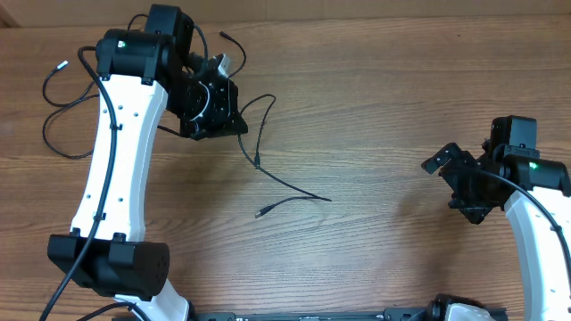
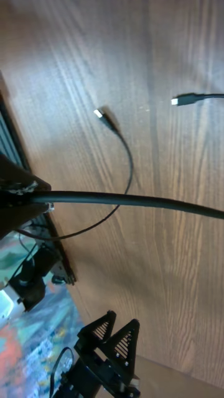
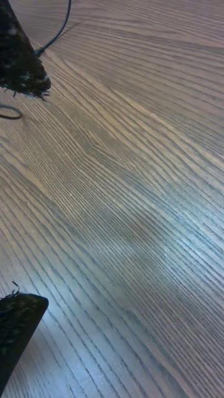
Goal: Untangle cables
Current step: 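Hold the cable aloft with the left gripper and move it right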
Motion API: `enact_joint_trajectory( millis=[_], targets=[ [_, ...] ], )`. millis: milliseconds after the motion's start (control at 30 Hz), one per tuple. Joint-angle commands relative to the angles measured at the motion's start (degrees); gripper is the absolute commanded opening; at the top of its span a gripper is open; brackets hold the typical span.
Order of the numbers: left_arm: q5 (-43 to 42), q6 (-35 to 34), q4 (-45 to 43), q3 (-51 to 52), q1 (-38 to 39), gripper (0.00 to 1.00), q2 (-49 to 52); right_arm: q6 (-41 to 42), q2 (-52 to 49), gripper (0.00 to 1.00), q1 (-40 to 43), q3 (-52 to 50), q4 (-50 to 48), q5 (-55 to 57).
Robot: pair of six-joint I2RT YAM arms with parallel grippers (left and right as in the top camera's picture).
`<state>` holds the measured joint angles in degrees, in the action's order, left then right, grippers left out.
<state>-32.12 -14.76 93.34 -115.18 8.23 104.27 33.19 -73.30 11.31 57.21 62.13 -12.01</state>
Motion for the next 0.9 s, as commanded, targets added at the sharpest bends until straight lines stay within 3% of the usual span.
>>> enact_joint_trajectory(
  millis=[0, 267, 500, 867],
  targets=[
    [0.1, -2.4, 0.9, -0.5, 0.1, 0.04, 0.2, -0.3, 0.3, 1.0, 0.2, 1.3, -0.3, 0.4],
    [-0.2, -2.1, 2.4, -0.5, 0.2, 0.04, 0.2, -0.3, 0.3, 1.0, 0.2, 1.3, -0.3, 0.4],
    [-6.7, 5.0, 2.4, -0.5, 2.4, 0.04, 0.2, -0.3, 0.3, 1.0, 0.2, 1.3, -0.3, 0.4],
    [-3.6, 4.6, 0.9, -0.5, 9.4, 0.05, 0.2, -0.3, 0.3, 1.0, 0.2, 1.3, -0.3, 0.4]
  ],
)
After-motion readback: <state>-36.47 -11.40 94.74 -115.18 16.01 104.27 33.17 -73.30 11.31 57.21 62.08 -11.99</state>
